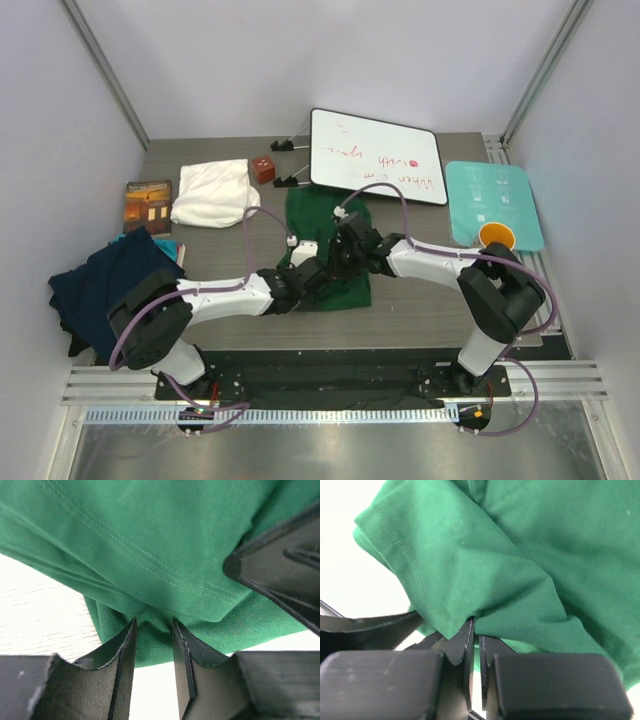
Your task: Fold and stack the t-shirts
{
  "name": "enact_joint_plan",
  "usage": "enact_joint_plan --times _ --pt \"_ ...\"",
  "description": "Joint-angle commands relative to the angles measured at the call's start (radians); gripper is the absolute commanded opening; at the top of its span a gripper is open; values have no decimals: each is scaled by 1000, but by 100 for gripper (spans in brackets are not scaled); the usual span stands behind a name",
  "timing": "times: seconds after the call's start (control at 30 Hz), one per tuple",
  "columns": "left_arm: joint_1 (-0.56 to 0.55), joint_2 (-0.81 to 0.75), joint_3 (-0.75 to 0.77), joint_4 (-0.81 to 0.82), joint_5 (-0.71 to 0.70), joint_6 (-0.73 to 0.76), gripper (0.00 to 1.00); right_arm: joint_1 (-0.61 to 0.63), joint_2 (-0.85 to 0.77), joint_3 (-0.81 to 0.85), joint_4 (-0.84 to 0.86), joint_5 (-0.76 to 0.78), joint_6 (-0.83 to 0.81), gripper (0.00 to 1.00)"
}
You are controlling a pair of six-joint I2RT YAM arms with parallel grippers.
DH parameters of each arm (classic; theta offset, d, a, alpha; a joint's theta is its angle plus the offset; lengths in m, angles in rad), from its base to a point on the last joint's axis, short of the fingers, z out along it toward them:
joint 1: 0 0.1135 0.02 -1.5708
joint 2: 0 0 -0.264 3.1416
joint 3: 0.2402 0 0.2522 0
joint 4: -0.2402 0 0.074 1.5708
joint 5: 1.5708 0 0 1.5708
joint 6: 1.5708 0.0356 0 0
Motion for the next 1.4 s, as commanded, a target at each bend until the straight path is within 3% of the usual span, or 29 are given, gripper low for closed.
enact_joint_plan --times 0.0,0.47,0.73,0.93,1.1,1.37 --pt "-9 -19 -60 19 -12 -40 33 5 14 70 28 21 15 7" --pt "-18 -33 -99 38 -14 -60 28 -81 44 211 -40 93 6 5" --pt "-18 -21 -90 36 -9 -55 26 -126 54 205 -41 153 43 5" --pt "-18 -10 -83 30 -6 -55 25 -152 98 215 -33 195 89 23" --pt "-18 -2 -77 28 -3 -52 25 -170 93 194 42 233 152 23" --pt "-18 18 -64 25 2 -44 24 -202 77 248 76 346 129 34"
